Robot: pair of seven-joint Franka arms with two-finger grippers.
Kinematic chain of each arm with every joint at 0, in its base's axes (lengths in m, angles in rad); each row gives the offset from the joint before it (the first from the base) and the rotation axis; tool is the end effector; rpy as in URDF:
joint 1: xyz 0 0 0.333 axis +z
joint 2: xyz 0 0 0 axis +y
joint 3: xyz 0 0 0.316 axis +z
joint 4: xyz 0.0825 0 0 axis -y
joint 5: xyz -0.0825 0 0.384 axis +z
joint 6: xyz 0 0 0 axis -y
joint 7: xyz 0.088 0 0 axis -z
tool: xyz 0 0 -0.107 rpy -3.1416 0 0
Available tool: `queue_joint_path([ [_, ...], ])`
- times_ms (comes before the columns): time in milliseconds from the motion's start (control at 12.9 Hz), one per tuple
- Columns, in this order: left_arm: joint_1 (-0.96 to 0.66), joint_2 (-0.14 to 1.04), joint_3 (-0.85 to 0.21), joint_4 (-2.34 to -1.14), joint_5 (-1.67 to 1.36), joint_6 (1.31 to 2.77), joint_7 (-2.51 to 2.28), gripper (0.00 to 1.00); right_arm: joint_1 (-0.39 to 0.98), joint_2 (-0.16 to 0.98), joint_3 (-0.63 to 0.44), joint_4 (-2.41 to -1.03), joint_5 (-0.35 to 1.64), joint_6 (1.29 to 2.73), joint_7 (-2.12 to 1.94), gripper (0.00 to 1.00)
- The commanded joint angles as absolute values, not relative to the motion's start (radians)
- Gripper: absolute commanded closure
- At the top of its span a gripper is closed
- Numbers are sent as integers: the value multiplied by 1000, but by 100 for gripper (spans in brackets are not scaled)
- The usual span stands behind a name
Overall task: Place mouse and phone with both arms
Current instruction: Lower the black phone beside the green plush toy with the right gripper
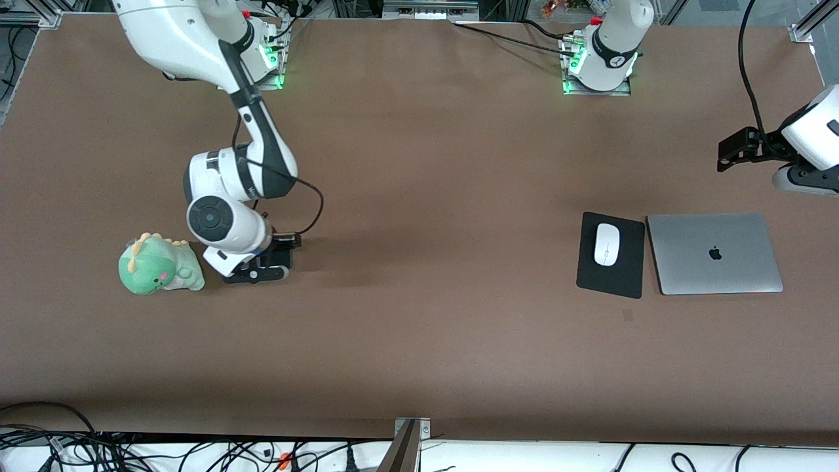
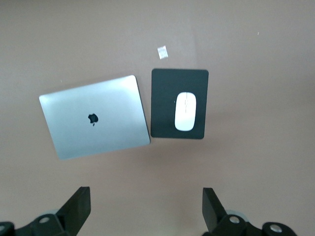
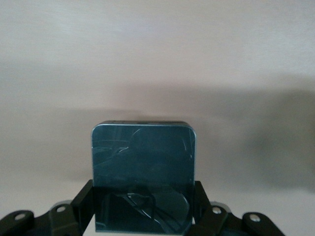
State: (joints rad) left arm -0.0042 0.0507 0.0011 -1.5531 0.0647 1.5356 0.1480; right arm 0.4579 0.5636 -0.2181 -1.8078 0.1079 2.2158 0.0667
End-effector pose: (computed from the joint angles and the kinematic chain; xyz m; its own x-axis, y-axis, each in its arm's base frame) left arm 0.5655 0.0053 0.6017 0.9860 -0.1480 -0.0769 -0.1523 -0.9869 -0.0539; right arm 0.6157 0.1629 0.2258 0.9833 0.1218 -0.1354 0.1294 -0.9904 0.0488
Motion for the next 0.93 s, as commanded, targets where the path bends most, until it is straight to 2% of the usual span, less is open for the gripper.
queue_joint_path([
  [0, -17, -11, 12, -1653, 74, 1617, 138, 0, 399, 557, -210, -1887, 124, 2319, -40, 60],
  [233, -18, -11, 9, -1644, 80, 1611, 137, 0, 359, 606, -210, -1893, 126, 2403, -60, 59],
  [310, -17, -11, 8, -1644, 78, 1606, 137, 0, 359, 612, -210, -1893, 127, 2413, -54, 53],
  [388, -17, -9, 8, -1643, 78, 1605, 137, 0, 359, 611, -209, -1893, 130, 2411, -48, 38],
  [466, -17, -9, 8, -1643, 75, 1603, 138, 0, 359, 606, -210, -1891, 155, 2404, -46, 6],
  [543, -17, -11, 8, -1643, 71, 1601, 138, 0, 360, 589, -209, -1891, 169, 2390, -40, 0],
  [698, -17, -9, 8, -1647, 72, 1595, 150, 0, 367, 499, -204, -1882, 167, 2271, 41, 0],
  [853, -18, -6, 8, -1641, 74, 1597, 149, 0, 374, 360, -206, -1867, 164, 2131, 103, 0],
])
